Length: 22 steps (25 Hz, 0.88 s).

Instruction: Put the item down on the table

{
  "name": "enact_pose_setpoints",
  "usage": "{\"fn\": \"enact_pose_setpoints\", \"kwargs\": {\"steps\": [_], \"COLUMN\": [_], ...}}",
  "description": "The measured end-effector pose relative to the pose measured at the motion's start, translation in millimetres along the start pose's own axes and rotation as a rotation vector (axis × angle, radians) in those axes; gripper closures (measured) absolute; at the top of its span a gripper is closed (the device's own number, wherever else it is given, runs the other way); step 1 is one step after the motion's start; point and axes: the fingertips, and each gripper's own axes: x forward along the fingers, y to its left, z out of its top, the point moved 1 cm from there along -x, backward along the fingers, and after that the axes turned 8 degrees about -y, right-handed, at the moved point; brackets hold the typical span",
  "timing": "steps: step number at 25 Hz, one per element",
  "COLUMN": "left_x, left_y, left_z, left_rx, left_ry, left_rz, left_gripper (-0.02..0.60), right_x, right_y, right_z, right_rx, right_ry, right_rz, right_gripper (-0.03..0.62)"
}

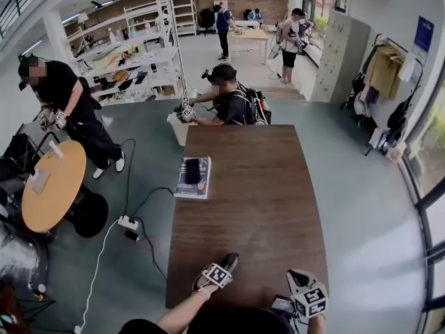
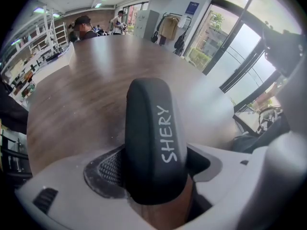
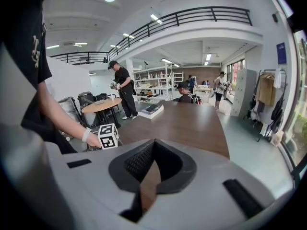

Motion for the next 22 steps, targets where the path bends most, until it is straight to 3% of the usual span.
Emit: {"fn": "enact_pose_setpoints", "kwargs": {"steps": [8, 18, 22], "left_x": [3.2, -18.5, -34.4], "left_y": [-6.1, -2.3, -3.6], "left_z": [6.1, 6.1, 7.3], "left_rx": [0.074, 0.075, 0.096], "left_ry": [-0.065, -0.138, -0.203], "left_rz": [0.051, 0.118, 0.171], "left_gripper": [0.222, 0.222, 0.222], "right_x": [-9.9, -17.1, -19.7], "right_y": [-3.4, 11.1, 17.6], "right_z": [-5.7, 7.0, 7.7], "right_rx": [0.002, -0.019, -0.029], "right_ry": [0.0, -0.008, -0.011], "right_rz": [-0.01, 0.005, 0.021], "right_gripper": [0.605, 0.605, 0.605]}}
